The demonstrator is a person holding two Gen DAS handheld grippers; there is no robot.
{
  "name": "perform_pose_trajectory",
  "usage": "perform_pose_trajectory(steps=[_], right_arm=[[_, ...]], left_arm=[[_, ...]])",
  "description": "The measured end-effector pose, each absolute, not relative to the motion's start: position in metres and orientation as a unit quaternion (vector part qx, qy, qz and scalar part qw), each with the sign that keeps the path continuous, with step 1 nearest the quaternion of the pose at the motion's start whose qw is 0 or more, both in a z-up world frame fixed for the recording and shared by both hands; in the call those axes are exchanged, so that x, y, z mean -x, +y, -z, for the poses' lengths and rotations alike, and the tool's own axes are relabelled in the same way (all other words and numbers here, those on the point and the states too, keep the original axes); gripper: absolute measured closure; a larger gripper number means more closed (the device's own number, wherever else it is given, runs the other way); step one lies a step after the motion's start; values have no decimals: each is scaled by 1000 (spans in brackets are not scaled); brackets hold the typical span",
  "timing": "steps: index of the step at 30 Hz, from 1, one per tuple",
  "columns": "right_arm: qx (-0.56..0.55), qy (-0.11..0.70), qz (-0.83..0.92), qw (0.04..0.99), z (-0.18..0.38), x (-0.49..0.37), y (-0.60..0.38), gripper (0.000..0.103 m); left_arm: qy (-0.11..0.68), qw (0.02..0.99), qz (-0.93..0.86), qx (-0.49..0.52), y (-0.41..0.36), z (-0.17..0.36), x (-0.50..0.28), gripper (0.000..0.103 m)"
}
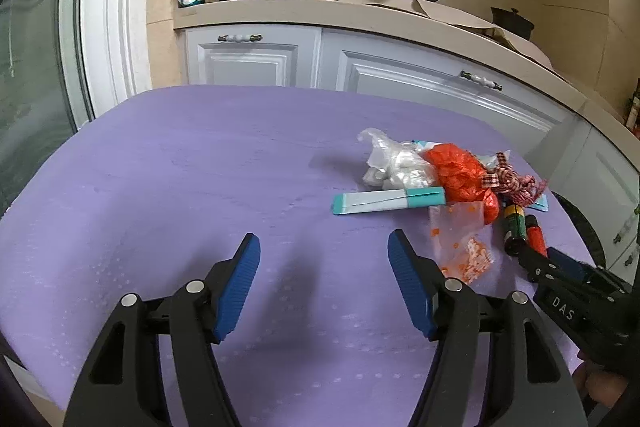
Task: Collect trash
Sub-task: 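Grasp the red spray can with the right gripper, then grasp the orange-printed snack bag with the left gripper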
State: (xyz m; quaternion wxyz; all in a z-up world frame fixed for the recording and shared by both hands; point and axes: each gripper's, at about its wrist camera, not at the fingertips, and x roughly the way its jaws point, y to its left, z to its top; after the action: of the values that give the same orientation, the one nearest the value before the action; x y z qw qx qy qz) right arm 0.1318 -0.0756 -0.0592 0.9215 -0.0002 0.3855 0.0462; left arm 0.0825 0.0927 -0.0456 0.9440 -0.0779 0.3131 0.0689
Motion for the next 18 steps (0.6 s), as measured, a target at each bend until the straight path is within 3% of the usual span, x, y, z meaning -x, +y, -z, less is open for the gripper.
perform_pose_trajectory(steps=[15,18], right_arm=[[-29,372,-47,927,55,-117,-124,79],[-33,370,-48,927,54,-116,-134,80]], left_arm=[[330,943,-10,51,32,50,-105,33],[335,941,-10,40,25,53,-111,39]])
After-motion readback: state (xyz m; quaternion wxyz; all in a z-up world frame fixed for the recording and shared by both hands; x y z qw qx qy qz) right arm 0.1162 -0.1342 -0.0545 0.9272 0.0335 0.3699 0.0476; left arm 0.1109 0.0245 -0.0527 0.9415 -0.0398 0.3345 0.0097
